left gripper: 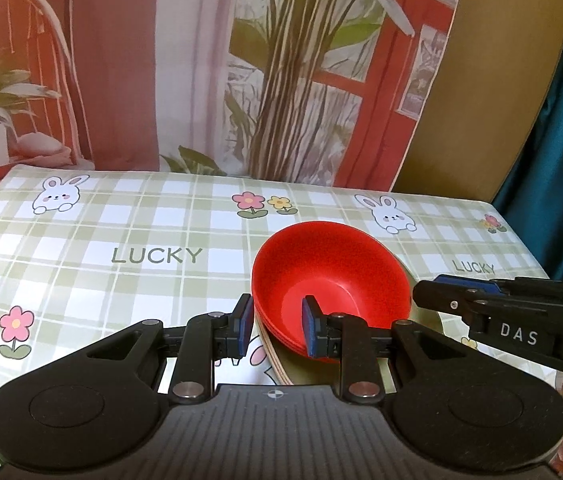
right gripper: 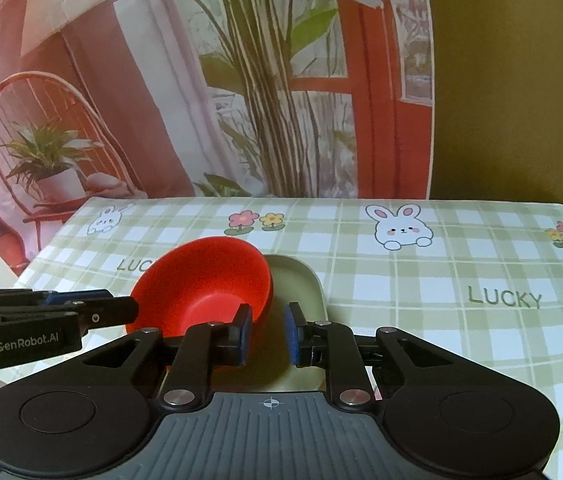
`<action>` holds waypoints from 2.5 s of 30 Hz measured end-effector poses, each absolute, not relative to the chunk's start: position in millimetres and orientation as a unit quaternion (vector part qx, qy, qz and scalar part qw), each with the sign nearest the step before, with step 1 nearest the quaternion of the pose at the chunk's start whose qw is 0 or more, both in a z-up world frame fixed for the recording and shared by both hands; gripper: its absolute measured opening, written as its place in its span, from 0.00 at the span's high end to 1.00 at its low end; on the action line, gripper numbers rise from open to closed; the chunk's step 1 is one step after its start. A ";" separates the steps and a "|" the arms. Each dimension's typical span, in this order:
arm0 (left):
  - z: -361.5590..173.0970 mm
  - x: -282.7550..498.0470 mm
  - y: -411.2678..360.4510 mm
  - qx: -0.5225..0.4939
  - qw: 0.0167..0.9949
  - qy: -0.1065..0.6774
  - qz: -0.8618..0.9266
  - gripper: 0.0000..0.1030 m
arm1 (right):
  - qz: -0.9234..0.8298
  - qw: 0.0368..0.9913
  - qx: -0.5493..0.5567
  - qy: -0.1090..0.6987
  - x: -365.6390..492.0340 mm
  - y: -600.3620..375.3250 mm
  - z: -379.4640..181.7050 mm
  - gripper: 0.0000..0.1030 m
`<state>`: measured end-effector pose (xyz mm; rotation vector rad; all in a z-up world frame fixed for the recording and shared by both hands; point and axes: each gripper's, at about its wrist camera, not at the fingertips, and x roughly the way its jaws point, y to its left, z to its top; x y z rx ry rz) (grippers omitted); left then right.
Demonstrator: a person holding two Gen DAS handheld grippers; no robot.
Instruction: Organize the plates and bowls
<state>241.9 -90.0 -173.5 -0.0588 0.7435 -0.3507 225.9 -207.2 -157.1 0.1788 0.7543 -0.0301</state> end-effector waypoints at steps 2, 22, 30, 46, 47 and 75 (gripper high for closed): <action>-171.6 237.7 -89.4 -0.025 0.918 0.357 -0.170 0.73 | -0.015 0.927 0.081 0.365 220.2 -204.9 -154.8 0.82; -140.2 179.7 -69.5 0.019 0.940 0.301 -0.162 0.22 | -0.028 0.935 0.091 0.341 171.3 -192.4 -124.9 0.11; -124.7 164.8 -57.1 0.022 0.953 0.271 -0.137 0.19 | -0.024 0.936 0.088 0.340 160.0 -187.3 -115.1 0.00; -38.3 118.4 -42.8 0.036 0.975 0.194 -0.103 0.19 | -0.034 0.960 0.065 0.269 115.9 -177.7 -16.8 0.00; -28.3 112.6 -41.1 0.034 0.977 0.184 -0.101 0.19 | -0.034 0.963 0.063 0.261 112.6 -177.7 -7.6 0.00; 50.3 22.0 -40.2 0.008 0.993 0.086 -0.075 0.10 | -0.016 0.990 0.014 0.143 34.8 -127.0 94.8 0.00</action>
